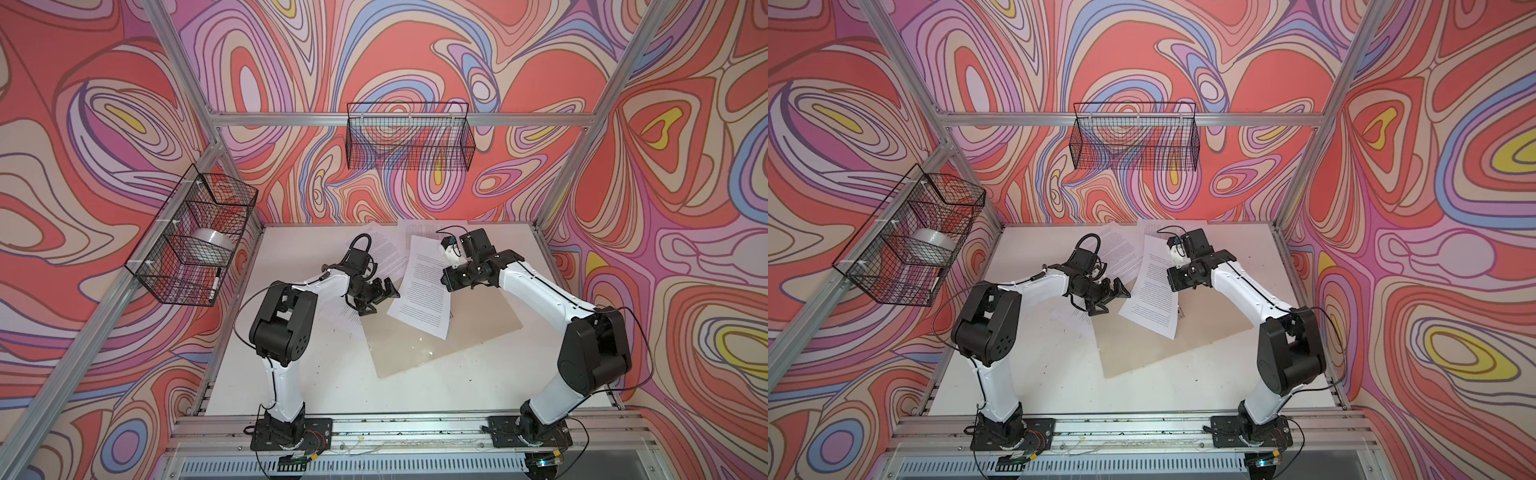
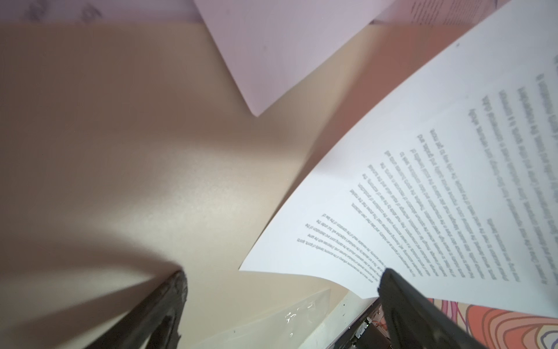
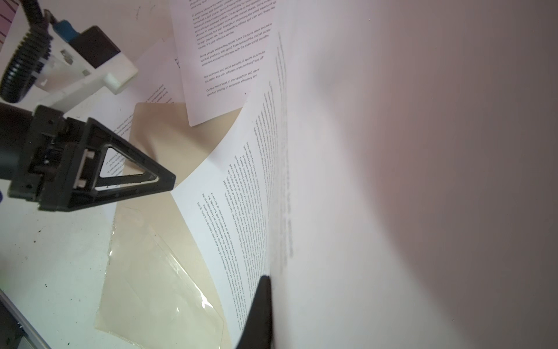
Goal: Put the files into the folder
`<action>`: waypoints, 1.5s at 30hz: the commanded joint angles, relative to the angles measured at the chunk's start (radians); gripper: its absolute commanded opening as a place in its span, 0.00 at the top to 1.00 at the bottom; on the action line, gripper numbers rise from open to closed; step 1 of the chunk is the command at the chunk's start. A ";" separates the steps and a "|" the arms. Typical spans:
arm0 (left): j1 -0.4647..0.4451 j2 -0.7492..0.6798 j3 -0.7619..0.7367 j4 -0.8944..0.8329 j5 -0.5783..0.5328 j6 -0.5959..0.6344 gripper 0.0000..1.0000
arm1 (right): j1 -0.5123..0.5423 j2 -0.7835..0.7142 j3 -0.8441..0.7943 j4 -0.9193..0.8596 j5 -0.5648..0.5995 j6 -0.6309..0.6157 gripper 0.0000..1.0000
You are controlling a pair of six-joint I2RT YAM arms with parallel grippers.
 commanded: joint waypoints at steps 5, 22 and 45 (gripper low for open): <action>0.020 0.248 0.157 -0.207 -0.126 0.089 0.00 | -0.004 -0.026 0.011 0.023 -0.109 0.048 1.00; 0.026 -0.388 0.071 -0.268 -0.293 0.179 0.00 | 0.008 -0.059 -0.038 0.096 -0.620 0.195 1.00; -0.230 -0.085 -0.211 -0.024 -0.161 0.111 0.00 | 0.006 0.179 -0.194 0.162 -0.416 0.202 0.84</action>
